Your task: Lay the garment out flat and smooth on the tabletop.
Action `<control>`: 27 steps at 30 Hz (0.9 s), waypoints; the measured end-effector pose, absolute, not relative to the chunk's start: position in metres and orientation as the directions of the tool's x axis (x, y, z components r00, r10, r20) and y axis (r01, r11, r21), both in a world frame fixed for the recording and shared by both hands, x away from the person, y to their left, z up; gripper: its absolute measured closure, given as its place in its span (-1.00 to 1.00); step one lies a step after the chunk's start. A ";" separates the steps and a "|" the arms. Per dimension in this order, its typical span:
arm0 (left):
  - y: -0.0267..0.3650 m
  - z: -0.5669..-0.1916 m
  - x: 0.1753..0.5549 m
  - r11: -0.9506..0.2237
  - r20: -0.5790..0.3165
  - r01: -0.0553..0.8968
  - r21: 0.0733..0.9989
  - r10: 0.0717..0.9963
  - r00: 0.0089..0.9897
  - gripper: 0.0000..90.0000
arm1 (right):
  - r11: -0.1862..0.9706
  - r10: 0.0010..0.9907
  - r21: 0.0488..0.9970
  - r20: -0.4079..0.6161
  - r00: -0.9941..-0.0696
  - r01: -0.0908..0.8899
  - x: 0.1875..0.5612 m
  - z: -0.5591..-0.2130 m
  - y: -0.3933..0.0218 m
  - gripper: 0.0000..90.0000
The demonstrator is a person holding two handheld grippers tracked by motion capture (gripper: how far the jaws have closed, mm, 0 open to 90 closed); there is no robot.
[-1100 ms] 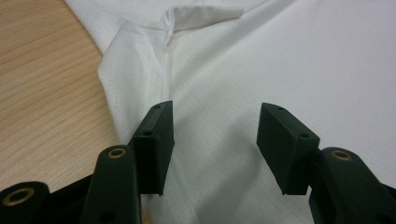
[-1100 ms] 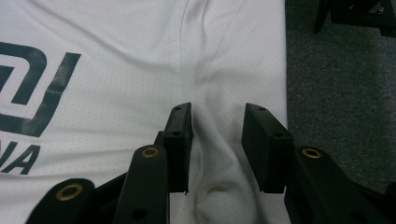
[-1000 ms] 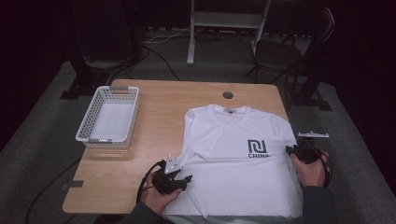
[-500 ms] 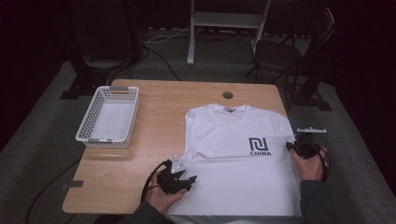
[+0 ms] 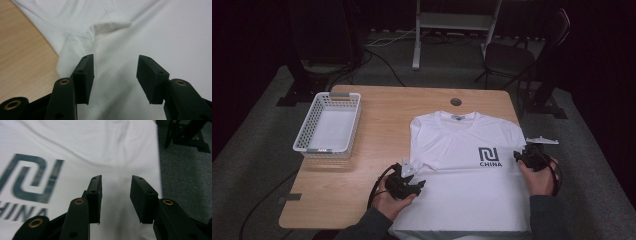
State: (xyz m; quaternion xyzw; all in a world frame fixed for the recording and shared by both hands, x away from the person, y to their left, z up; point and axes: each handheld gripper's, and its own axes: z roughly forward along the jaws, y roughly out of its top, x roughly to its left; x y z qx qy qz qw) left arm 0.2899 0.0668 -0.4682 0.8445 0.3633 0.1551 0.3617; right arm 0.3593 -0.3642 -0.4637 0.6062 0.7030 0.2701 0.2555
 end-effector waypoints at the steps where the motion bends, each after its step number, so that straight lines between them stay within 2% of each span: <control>1: 0.066 -0.468 0.292 -0.472 0.005 0.501 0.725 0.731 0.682 0.09 | 0.123 0.989 0.692 -0.027 -0.146 0.711 0.359 -0.463 -0.361 0.36; 8: 0.059 -0.473 0.310 -0.489 0.037 0.506 0.711 0.744 0.667 0.11 | 0.182 0.974 0.686 -0.030 -0.223 0.704 0.357 -0.469 -0.335 0.36; 18: 0.053 -0.472 0.324 -0.491 0.068 0.495 0.717 0.756 0.651 0.12 | 0.208 0.968 0.686 -0.039 -0.250 0.698 0.356 -0.475 -0.319 0.35; 24: 0.048 -0.472 0.330 -0.508 0.084 0.494 0.705 0.752 0.653 0.24 | 0.203 0.970 0.684 -0.043 -0.239 0.700 0.360 -0.475 -0.320 0.35; 27: 0.046 -0.473 0.332 -0.530 0.101 0.491 0.691 0.743 0.661 0.37 | 0.187 0.973 0.686 -0.030 -0.229 0.704 0.363 -0.475 -0.322 0.35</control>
